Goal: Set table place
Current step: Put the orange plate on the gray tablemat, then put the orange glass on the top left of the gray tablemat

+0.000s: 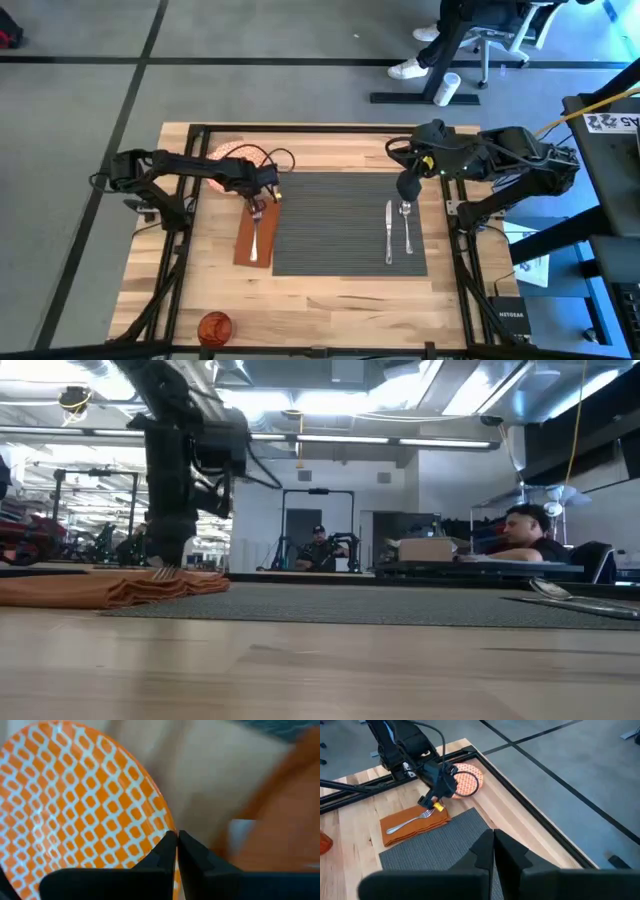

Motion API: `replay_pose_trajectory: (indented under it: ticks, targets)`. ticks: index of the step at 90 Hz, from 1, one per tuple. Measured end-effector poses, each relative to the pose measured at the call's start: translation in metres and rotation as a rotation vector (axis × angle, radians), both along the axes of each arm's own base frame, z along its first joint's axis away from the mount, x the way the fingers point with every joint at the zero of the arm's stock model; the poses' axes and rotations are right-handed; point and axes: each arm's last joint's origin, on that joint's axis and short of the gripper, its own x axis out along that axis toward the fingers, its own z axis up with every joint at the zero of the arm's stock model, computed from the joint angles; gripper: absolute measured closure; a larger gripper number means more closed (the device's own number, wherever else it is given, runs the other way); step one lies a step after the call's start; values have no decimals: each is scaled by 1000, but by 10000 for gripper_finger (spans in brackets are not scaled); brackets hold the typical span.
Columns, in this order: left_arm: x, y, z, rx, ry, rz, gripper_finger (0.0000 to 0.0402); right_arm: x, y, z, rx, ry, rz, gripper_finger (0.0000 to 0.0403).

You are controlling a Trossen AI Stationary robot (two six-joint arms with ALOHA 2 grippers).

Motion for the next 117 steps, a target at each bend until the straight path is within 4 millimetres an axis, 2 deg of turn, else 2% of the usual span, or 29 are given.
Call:
replay_pose_trajectory:
  ticks: [25,37,49,63,77,94,106,117]
  targets:
    - [6,-4,19,44,46,-11,401,1,0,1,-11,-6,10,403]
    - [4,-2,27,23,45,103,401,1,0,1,-11,-6,10,403]
    - [-1,1,36,-110,-65,235,401,1,0,1,-12,-5,11,403]
    - [-10,9,56,-92,-201,317,401,1,0,1,-18,0,16,403]
    - [-28,33,67,-51,-196,303,401,1,0,1,-28,6,28,403]
    - [-56,77,74,-198,-227,246,402,1,1,1,-18,7,40,403]
    - [-77,106,97,-200,-292,274,401,1,1,1,-5,4,42,403]
    - [-91,124,121,-139,-306,245,401,1,1,1,12,-3,36,403]
